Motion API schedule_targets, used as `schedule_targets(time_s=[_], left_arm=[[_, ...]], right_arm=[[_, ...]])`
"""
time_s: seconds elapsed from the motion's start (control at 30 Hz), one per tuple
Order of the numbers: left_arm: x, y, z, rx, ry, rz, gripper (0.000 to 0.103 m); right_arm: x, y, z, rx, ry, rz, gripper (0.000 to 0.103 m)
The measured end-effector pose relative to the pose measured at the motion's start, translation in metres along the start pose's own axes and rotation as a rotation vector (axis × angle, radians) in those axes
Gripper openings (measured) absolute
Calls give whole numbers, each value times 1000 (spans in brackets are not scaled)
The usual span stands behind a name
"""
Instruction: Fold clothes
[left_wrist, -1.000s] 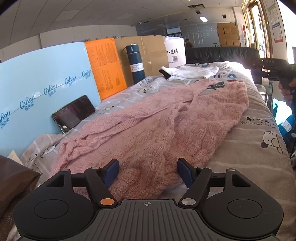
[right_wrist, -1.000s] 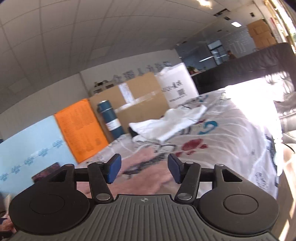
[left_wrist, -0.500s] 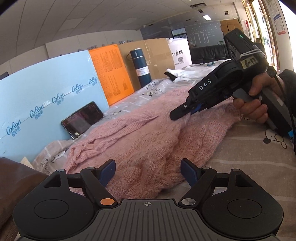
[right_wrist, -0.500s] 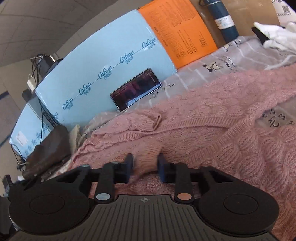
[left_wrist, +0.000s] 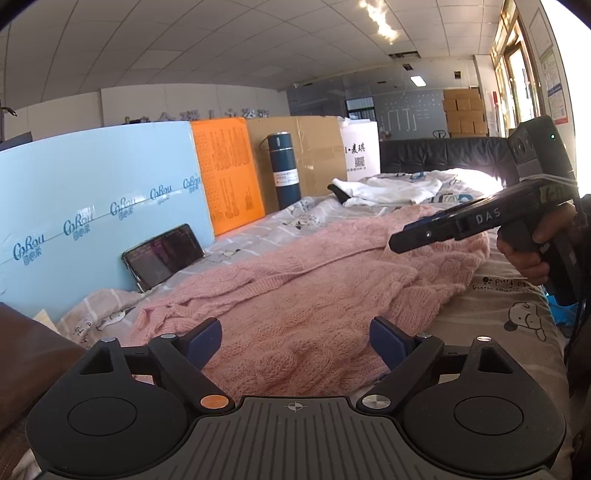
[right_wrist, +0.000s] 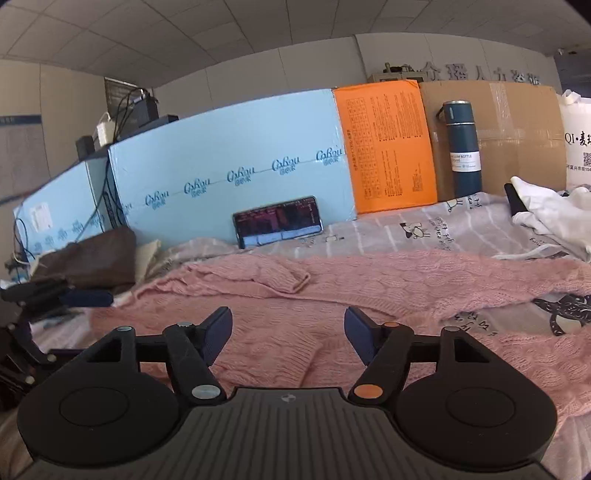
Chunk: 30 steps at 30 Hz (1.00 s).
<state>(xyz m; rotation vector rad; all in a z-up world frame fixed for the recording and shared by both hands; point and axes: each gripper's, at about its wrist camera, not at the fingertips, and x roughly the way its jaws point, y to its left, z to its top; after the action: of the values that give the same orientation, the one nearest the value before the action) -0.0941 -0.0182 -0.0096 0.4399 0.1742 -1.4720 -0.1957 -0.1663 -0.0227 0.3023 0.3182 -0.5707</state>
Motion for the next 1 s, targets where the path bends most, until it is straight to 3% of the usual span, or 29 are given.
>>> schedule_targets(time_s=[0.13,0.2,0.27,0.33,0.47,0.67,0.77,0.87,1.0], left_arm=[[3,-2,0,11,12,2,90],[2,-1,0,15,14,4,90],[0,-2,0,28,14,3,90],[-4,-3,1,54,17,-26,102],[-10,-13,5,144,24,-56,103],[1,-36,4,313,139,-86,103],[8,-43,0,387,188,-53,103],[16,-37,0,376,213,1,103],[26,-31,3,359,231,51,103]], right_arm=[[22,-2,-10,-42,131,-83,68],[17,0,-10,-66,105,-73,70],[6,0,-9,-91,66,-55,79],[-8,-4,-9,-134,24,-38,88],[-43,-14,-14,-302,-32,-4,103],[-65,-27,-23,-424,38,-16,103],[-68,-36,-27,-471,105,-26,103],[-67,-46,-31,-509,168,-81,103],[-68,-60,-27,-518,190,-129,103]])
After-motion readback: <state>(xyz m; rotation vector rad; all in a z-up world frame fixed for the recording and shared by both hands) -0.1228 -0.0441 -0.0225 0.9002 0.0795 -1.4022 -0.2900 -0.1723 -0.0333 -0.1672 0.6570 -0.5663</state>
